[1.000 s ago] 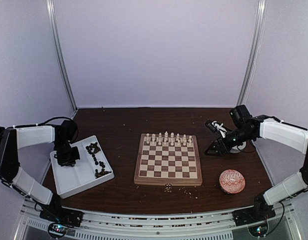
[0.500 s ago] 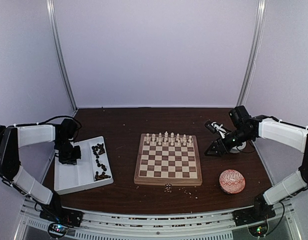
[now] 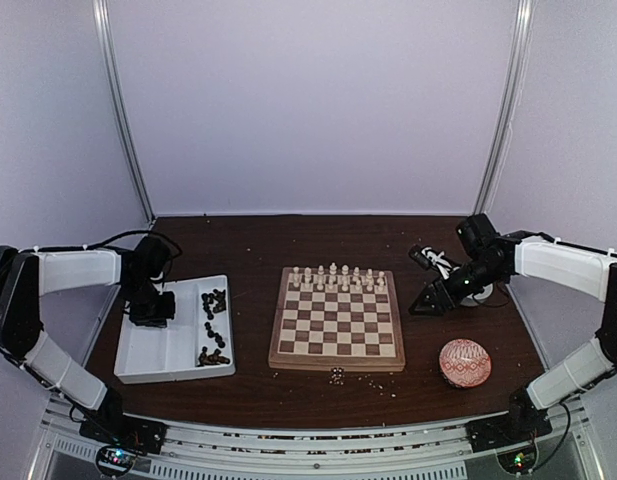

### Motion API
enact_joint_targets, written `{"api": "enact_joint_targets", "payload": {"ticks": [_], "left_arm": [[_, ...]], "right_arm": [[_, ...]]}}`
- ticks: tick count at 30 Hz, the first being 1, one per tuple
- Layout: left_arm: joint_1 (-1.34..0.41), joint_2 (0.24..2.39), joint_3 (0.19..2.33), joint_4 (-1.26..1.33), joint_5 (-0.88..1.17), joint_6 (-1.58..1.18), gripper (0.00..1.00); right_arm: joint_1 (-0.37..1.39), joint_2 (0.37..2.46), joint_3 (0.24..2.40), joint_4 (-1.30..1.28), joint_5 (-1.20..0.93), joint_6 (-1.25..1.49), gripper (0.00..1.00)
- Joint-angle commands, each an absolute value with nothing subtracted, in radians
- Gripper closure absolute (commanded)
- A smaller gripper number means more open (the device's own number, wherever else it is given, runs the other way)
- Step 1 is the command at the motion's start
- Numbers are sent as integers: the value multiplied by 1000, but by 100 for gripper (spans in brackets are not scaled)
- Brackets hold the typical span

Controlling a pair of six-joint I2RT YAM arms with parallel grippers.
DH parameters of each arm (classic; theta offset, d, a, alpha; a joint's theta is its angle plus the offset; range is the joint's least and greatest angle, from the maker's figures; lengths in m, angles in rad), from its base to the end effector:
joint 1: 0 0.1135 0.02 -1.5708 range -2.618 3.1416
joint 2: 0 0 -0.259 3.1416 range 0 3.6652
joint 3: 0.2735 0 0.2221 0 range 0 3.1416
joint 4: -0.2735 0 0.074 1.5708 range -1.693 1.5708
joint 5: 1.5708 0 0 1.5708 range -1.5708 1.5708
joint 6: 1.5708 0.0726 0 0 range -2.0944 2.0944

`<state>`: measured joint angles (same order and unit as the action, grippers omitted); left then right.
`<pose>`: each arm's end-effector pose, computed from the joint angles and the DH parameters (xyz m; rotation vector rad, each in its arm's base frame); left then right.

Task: Set up the chess pieces on the board
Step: Adjust the storage box at the center of the board.

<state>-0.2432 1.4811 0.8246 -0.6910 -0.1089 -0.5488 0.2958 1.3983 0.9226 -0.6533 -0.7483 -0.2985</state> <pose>0.2302 -0.0490 0.1459 -0.4579 2.8574 0.0204 0.2224 0.1194 0.2091 -0.9551 2.3563 0.9937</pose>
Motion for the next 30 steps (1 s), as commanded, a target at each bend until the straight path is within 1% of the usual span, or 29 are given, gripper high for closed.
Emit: {"api": "enact_joint_targets", "payload": {"ticks": [1, 8, 15, 16, 18, 21, 23, 25, 30], "left_arm": [[-293, 1502, 839, -663, -55, -563, 100], [-347, 1494, 830, -663, -44, -630, 100], [-353, 1452, 820, -701, -54, -678, 100], [-354, 1444, 839, -731, -73, -677, 91], [-354, 1420, 876, -786, -96, -667, 79], [-354, 1371, 929, -849, -124, -635, 69], [-354, 1328, 955, -858, -116, -597, 65], [-357, 1290, 978, -834, -74, -535, 64], [-399, 1232, 1015, -719, 56, -388, 63]], "right_arm": [[290, 1407, 931, -663, -771, -318, 45], [290, 1415, 939, -669, -778, -322, 45], [290, 1429, 948, -673, -788, -323, 45], [289, 1428, 949, -675, -787, -324, 45], [290, 1427, 954, -681, -769, -329, 45], [286, 1405, 957, -691, -719, -354, 45], [283, 1370, 948, -681, -695, -363, 44], [282, 1332, 951, -678, -669, -367, 43], [282, 1274, 1025, -779, -691, -433, 43]]}}
